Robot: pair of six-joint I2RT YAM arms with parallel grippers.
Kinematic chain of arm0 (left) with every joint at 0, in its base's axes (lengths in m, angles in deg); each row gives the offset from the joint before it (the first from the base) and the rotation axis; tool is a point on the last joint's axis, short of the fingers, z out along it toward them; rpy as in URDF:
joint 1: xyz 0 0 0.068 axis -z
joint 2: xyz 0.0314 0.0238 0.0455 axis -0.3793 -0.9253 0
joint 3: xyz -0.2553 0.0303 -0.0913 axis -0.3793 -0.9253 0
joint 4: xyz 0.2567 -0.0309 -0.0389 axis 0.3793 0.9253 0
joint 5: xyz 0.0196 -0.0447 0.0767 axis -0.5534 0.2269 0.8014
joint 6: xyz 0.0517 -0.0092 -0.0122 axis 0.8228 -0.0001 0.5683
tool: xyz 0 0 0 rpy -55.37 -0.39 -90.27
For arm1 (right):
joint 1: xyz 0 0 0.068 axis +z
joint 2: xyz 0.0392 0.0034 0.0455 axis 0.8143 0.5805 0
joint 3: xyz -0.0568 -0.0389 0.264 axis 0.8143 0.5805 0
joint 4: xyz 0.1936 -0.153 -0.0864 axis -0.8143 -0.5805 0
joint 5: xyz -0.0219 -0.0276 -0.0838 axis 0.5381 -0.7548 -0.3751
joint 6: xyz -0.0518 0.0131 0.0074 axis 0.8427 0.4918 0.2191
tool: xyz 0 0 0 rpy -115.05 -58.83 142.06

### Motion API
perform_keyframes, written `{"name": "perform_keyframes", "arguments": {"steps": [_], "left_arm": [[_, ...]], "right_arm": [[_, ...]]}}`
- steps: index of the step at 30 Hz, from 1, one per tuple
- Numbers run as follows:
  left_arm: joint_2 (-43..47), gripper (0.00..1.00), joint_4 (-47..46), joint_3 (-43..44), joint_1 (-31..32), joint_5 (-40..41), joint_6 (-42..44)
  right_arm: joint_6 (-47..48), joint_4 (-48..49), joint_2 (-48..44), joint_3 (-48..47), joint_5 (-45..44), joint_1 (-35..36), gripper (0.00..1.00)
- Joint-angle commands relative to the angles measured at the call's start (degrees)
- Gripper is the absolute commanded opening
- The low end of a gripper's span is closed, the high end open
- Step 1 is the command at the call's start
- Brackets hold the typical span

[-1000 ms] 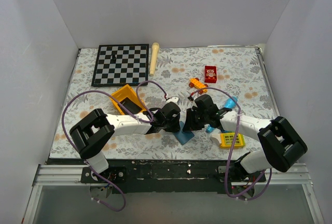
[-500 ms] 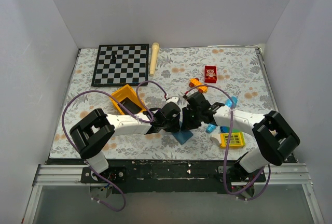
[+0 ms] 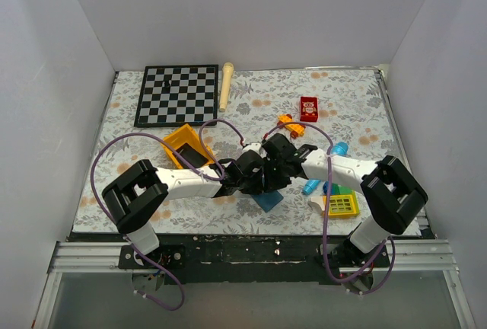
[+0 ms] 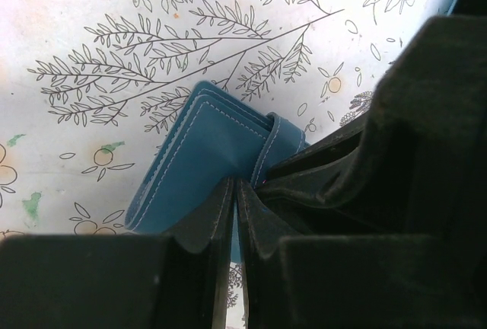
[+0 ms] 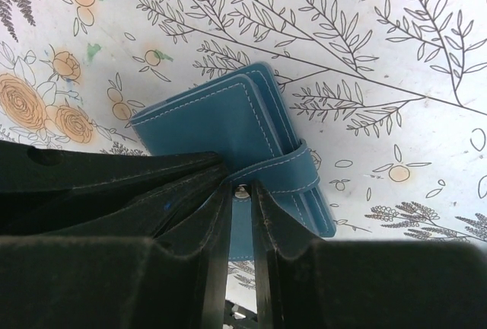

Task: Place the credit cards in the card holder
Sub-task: Close the card holder at the center of the board.

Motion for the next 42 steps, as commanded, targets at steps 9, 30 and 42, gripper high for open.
{"name": "perform_keyframes", "arguments": {"steps": [9,30,42], "left_arm": [[2.9,0.06,0.7,-2.3,0.2,1.8,-0.7],[6.2,0.05,2.5,-2.9,0.2,3.3,-0.4],[4.9,0.05,2.2,-1.8,0.2,2.5,-0.2]], "right_arm": [[-2.5,-1.4,7.7,1.4,-4.3,2.4,0.24],[-2.0,5.3,-6.8,4.2,-2.9,2.4,0.26],[-2.4,4.1,-15.5,5.8,-9.2,2.3,0.26]]}}
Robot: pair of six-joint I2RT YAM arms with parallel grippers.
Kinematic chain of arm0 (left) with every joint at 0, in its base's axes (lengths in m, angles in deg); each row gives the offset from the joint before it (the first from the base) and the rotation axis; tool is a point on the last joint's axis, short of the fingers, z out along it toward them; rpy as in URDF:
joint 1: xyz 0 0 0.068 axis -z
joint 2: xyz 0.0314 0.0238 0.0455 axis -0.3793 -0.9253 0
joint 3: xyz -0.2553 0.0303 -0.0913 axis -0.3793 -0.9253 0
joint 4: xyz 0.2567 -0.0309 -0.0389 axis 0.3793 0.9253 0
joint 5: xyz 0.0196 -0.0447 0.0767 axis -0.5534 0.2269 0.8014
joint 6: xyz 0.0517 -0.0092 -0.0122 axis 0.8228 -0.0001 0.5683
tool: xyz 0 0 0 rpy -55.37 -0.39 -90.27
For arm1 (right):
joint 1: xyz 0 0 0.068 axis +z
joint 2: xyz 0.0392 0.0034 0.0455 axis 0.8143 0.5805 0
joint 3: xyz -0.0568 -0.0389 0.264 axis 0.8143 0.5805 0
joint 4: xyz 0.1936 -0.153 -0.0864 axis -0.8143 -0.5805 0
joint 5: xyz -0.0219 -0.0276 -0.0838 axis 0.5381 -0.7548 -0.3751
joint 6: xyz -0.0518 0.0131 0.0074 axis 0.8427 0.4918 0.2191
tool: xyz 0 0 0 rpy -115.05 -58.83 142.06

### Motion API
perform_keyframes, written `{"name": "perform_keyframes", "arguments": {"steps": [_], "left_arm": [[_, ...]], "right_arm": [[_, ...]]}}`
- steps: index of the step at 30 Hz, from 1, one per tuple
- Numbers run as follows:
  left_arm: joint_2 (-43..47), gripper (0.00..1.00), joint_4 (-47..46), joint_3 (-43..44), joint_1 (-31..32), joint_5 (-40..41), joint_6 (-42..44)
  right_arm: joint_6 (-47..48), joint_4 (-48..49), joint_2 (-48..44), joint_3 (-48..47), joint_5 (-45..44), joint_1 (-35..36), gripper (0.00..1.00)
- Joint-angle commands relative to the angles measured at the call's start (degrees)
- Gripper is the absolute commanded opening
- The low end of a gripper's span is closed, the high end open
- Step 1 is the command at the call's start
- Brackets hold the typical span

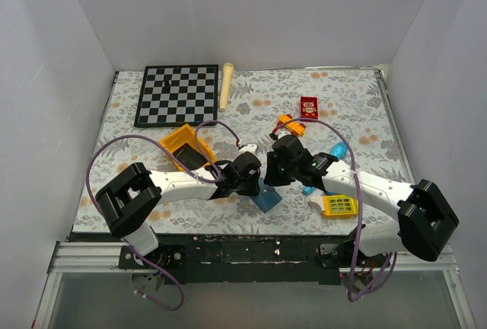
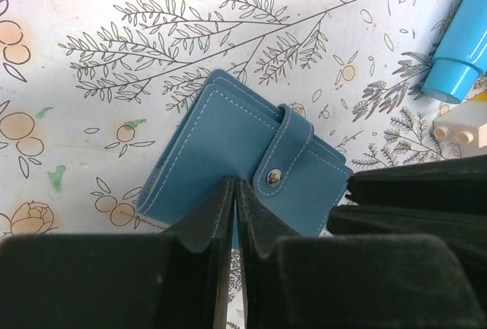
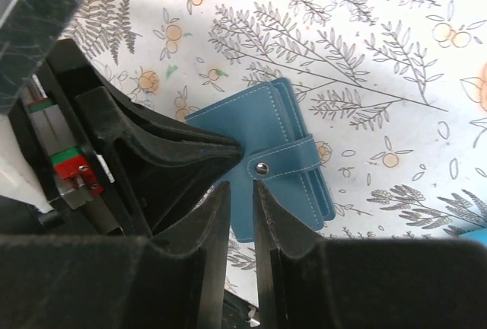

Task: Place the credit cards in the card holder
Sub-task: Close the card holder at the center of the board, then reset both arms

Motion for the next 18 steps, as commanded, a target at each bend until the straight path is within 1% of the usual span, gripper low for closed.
{"name": "perform_keyframes", "arguments": {"steps": [1,10,18], "left_arm": [[1.7,0.05,0.6,0.4,0.2,0.3,0.7],[-0.6,0.05,-0.9,2.6,0.2,-2.7,1.6],[-1.8,0.05,-2.0,4.0,0.3,-5.1,2.4]], "right_arm": [[-0.3,-0.3,-1.7,1.4,-4.2,0.2,0.26],[-1.9,-0.7,-3.8,4.3,-6.3,-0.3,0.26],[-3.1,-0.2,-5.2,7.0,-6.3,-1.2,0.26]]}}
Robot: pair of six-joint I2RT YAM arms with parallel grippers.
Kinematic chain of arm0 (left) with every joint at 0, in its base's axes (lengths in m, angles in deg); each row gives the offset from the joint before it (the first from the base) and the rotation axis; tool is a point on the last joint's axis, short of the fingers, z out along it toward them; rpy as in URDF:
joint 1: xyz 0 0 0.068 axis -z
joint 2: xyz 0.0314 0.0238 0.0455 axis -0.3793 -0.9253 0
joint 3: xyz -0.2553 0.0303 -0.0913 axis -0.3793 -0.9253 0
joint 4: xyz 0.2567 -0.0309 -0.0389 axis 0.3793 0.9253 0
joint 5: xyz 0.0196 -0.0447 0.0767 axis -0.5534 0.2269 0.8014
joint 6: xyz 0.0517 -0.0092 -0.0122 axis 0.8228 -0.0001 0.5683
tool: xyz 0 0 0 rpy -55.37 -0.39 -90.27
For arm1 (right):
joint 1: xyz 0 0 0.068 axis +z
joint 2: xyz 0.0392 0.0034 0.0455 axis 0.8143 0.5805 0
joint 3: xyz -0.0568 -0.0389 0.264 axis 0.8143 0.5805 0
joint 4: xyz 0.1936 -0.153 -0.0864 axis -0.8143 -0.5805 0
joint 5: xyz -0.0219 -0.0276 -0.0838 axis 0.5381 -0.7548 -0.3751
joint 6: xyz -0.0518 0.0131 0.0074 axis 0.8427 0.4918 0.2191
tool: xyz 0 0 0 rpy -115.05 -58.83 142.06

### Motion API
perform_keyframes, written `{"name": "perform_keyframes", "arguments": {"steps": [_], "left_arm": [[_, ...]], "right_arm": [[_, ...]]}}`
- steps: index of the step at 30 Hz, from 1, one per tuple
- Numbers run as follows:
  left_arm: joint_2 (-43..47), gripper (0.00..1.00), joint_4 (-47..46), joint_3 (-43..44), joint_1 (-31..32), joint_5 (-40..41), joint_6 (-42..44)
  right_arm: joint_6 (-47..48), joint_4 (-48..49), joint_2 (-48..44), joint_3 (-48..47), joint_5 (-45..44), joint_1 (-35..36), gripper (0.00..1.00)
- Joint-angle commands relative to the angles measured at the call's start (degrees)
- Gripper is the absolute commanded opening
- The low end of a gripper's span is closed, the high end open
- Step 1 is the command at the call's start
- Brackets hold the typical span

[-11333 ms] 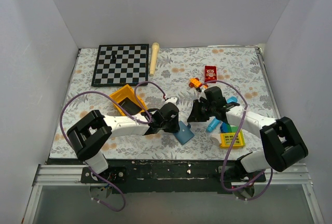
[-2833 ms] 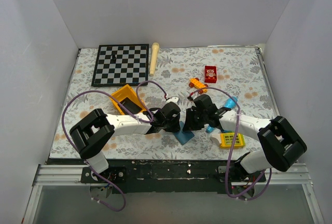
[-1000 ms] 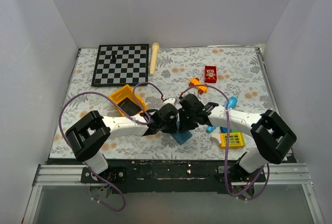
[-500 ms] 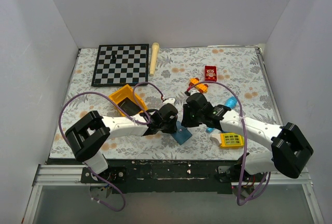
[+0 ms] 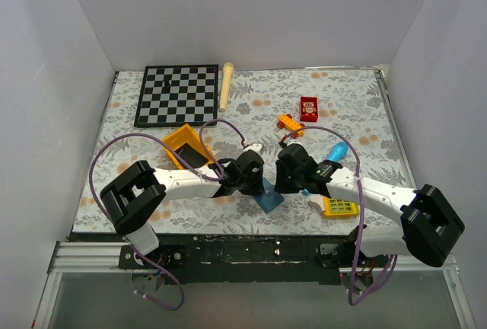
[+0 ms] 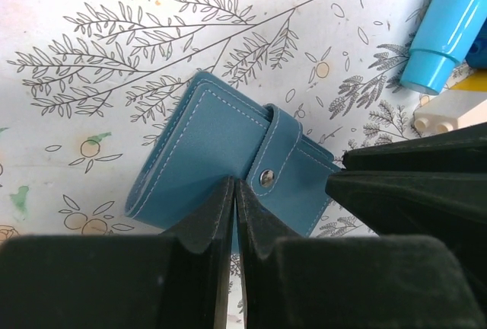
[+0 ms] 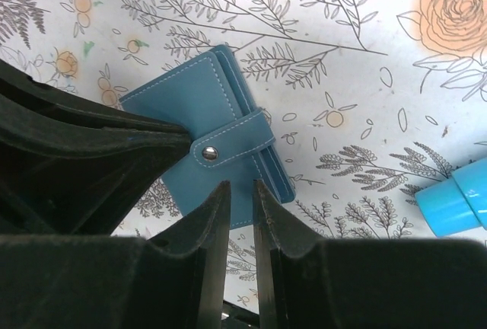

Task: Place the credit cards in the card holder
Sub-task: Reset both arms

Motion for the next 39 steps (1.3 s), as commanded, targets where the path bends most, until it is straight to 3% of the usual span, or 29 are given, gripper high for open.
{"name": "perform_keyframes", "arguments": {"steps": [1,9,15,18,20,23,25,26,27,33,39], "left_arm": [[0.4,0.05,-1.4,2.1,0.2,-2.1,1.2],[7.6,0.08,-0.2,2.2,0.2,-1.4,1.6],[16.0,0.16,10.4,2.8,-0.1,8.1,1.9],[20.8,0.30,16.8,2.5,-0.8,13.7,1.5],[24.6,0.40,21.7,2.0,-1.5,17.1,0.6],[30.9,0.57,29.6,0.7,-1.9,23.9,-1.2],[34.8,0.75,34.8,0.4,-2.0,27.6,-2.8],[36.3,0.93,37.5,0.5,-2.0,29.4,-3.5],[38.1,0.98,39.8,0.6,-2.1,31.2,-4.1],[44.1,0.98,53.2,2.9,-2.1,39.6,-11.4],[47.6,0.98,57.3,3.6,-2.1,43.6,-15.5]], "right_arm": [[-1.3,1.0,-2.2,1.2,-1.5,-0.8,0.26],[-2.0,3.3,-4.3,3.7,-0.3,-2.1,0.26],[-2.4,2.1,-9.2,4.7,-2.1,-2.5,0.30],[-2.2,-0.7,-13.3,4.6,-4.4,-2.5,0.38],[-1.5,-3.5,-15.9,4.0,-6.3,-2.5,0.55],[-1.0,-9.1,-19.5,2.6,-9.5,-2.5,0.61],[-1.5,-11.6,-22.6,2.6,-11.6,-2.5,0.72],[-2.6,-13.1,-24.5,3.1,-13.6,-2.5,0.85],[-4.2,-14.1,-26.4,3.9,-15.5,-2.5,0.88],[-7.3,-13.1,-40.5,10.3,-21.5,-2.5,0.91],[-5.3,-3.2,-52.7,18.5,-26.5,-2.5,0.93]]}}
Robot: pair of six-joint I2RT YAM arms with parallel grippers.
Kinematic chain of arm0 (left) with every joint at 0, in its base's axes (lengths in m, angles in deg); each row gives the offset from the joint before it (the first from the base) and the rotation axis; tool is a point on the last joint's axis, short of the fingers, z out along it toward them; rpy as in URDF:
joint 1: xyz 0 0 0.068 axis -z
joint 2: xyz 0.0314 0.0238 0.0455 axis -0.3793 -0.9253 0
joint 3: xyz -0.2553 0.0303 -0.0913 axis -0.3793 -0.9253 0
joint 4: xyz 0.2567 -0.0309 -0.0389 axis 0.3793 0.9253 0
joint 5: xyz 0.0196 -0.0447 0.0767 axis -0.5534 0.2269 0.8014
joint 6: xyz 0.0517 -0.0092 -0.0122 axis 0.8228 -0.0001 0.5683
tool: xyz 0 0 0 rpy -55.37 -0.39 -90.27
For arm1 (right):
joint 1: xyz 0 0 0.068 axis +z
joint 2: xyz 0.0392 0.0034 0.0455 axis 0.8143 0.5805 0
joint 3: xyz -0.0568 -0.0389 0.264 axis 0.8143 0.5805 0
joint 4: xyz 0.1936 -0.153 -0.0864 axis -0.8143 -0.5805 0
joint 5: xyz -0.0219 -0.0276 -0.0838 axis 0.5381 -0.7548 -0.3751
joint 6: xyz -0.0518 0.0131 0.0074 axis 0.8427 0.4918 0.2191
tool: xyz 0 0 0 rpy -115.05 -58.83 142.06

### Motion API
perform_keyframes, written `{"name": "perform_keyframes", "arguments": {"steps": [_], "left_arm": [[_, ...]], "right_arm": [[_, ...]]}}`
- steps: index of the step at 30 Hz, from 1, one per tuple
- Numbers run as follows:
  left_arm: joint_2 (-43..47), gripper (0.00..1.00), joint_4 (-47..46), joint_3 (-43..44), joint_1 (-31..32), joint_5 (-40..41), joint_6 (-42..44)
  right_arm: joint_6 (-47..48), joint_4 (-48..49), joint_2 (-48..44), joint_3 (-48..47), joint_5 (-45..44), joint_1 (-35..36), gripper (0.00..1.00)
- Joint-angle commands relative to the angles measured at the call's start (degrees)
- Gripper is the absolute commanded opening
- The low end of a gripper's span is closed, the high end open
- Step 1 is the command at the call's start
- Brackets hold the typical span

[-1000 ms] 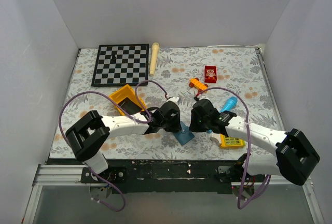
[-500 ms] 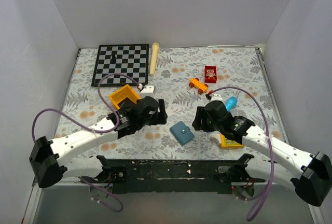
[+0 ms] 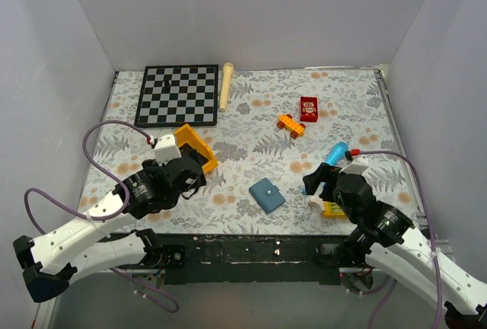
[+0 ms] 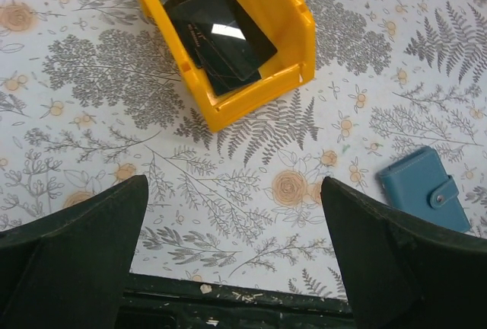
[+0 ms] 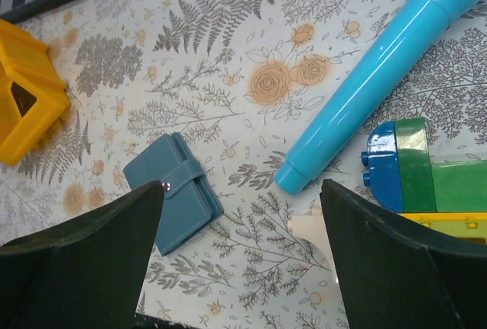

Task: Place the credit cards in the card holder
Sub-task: Reset both arms

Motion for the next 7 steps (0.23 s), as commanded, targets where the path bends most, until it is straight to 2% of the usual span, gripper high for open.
{"name": "perform_keyframes", "arguments": {"steps": [1,7], "left_arm": [[3.4,0.98,5.6,1.9,-0.1,6.3,-4.5],[11.1,0.98,-0.2,-0.9,-0.1,4.2,-0.5]], "right_arm": [[-0.8,8.3,-6.1,5.2,-8.2,-0.3,0.93],[2.2,11.4,-8.4,6.7,-12.8,-0.2,0.93]]}}
